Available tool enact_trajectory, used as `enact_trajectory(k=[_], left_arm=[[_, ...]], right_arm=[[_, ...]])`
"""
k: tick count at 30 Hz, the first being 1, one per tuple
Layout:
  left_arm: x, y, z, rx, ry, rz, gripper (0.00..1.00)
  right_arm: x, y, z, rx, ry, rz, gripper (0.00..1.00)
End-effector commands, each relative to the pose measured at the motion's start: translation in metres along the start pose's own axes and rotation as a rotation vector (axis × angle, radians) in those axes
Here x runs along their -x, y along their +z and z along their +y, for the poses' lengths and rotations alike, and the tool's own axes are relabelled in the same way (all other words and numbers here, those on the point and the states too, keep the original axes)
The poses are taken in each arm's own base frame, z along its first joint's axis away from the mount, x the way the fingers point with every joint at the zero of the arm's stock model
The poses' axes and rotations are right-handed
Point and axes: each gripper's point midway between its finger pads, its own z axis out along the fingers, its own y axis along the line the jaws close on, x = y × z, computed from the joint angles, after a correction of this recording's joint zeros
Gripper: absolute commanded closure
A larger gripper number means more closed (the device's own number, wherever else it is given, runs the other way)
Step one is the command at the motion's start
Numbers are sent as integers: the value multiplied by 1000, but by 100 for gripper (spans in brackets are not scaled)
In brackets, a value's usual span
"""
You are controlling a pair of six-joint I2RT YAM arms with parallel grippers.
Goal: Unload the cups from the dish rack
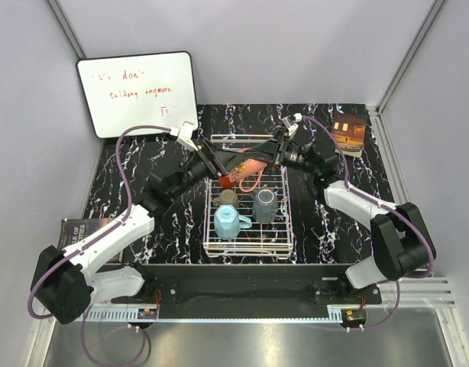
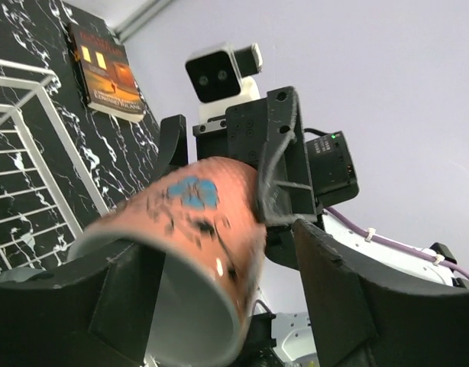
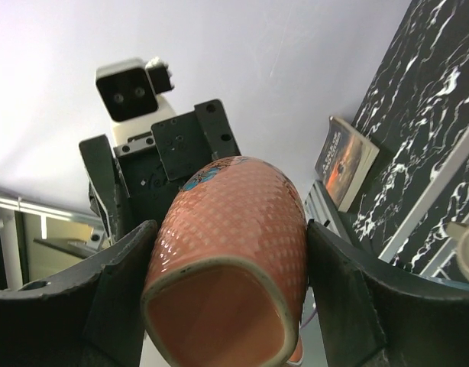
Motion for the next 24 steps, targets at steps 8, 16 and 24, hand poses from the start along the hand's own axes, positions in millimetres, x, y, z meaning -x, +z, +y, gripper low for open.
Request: enact_trajectory(k=[8, 16, 24], left_arm=[[-4, 3, -28, -134, 9, 25, 55], [-12, -9, -19, -87, -3, 49, 17], [-17, -22, -17, -74, 7, 53, 14]], right_arm=[[-8, 12, 40, 99, -113, 23, 100], [-6, 10, 47, 108, -126, 6, 100], [-4, 9, 48, 107, -131, -8, 100]])
